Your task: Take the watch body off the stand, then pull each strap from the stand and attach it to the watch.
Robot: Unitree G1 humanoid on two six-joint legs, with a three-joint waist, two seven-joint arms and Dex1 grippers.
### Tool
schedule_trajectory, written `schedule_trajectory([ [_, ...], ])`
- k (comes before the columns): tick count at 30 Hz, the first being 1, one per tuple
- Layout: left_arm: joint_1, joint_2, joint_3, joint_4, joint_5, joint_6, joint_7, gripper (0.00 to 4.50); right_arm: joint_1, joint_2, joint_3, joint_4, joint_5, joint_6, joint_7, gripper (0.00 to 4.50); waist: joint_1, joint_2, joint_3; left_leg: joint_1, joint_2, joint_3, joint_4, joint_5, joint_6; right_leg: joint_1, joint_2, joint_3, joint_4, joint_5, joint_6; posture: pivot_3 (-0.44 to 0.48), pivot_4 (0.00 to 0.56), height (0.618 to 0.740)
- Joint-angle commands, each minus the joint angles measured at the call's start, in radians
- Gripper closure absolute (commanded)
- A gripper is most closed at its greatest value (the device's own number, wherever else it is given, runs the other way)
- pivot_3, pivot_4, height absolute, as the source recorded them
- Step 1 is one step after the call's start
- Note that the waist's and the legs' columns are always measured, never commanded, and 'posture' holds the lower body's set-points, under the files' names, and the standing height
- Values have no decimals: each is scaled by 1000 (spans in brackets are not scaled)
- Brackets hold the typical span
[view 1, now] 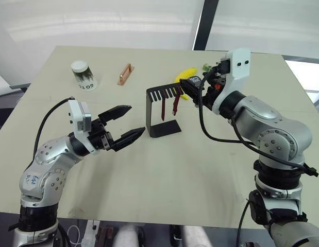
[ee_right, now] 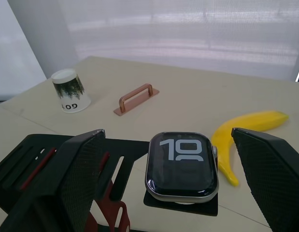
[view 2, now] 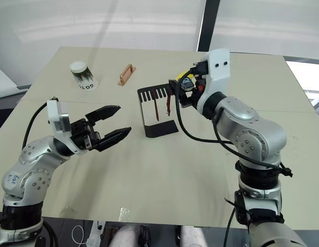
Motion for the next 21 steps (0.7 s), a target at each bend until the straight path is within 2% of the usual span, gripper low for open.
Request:
schedule_trajectory([
  [1,11,4,10,-40,5,-15,7,52,-17,10,-14,-6,-23,-9,5,0,-1,0,0,0,0,0,0,0,0,0,0,0,0,0,0,0,150,725],
  [19,-4,13,21,-38,34,-23,17,52,11,39,-2,17,-82,-34,54,0,-3,0,0,0,0,0,0,0,0,0,0,0,0,0,0,0,150,725],
  [21,1,11,19,-45,35,-22,22,0,12,41,-2,15,-86,-34,59,572,-3,0,0,0,0,0,0,0,0,0,0,0,0,0,0,0,150,725],
])
